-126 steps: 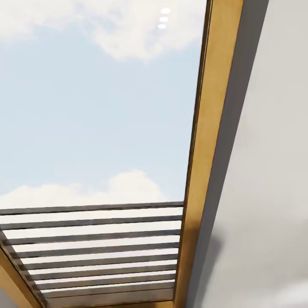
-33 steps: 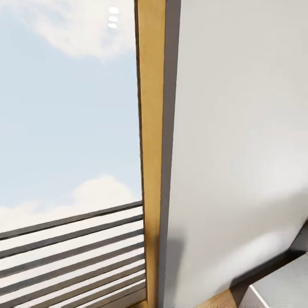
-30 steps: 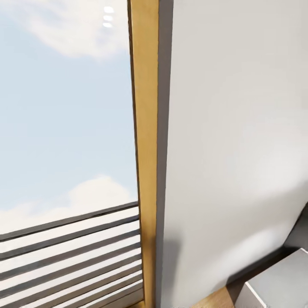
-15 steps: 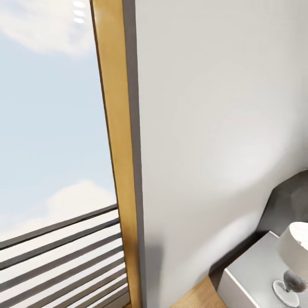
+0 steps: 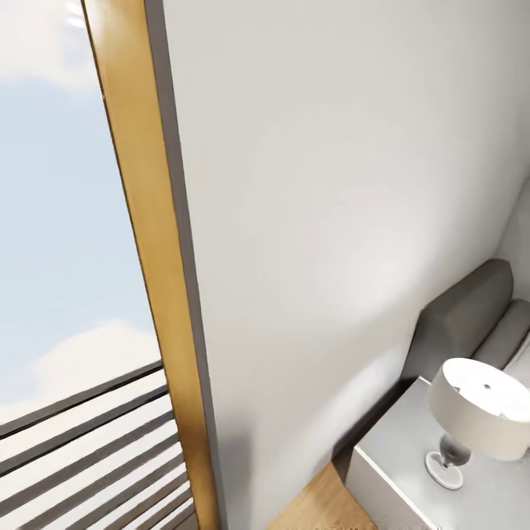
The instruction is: Attach the digital camera to the camera tripod in the bedroom.
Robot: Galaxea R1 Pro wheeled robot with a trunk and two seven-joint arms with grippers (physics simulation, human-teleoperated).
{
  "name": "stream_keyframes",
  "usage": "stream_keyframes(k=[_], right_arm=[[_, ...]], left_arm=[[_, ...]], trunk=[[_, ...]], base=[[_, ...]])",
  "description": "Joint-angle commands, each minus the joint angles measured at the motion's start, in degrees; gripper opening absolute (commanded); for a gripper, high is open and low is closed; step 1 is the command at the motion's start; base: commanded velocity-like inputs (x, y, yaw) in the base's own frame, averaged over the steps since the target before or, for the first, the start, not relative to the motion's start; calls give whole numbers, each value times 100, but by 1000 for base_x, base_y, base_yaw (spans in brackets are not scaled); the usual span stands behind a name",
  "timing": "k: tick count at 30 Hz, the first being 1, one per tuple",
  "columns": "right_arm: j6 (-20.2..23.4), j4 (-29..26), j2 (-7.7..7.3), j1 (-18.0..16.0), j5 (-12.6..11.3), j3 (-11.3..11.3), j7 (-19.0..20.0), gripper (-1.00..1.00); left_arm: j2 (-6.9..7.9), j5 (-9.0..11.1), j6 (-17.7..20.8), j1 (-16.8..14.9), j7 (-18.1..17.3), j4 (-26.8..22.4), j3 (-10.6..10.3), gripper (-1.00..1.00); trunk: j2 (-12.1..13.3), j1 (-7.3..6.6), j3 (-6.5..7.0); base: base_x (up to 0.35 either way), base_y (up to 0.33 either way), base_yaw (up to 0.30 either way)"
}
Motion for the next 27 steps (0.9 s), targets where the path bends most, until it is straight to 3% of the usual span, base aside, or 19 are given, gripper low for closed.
stream_keyframes(k=[1, 27], right_arm=[[-13, 0, 0, -2, 3, -1, -4, 100], [-12, 0, 0, -2, 16, 10, -5, 100]], left_arm=[[0, 30, -8, 2, -4, -5, 2, 100], [3, 38, -9, 2, -4, -30, 6, 100]], trunk=[[-2, 0, -4], [-2, 0, -4]], base=[[0, 0, -296], [0, 0, -296]])
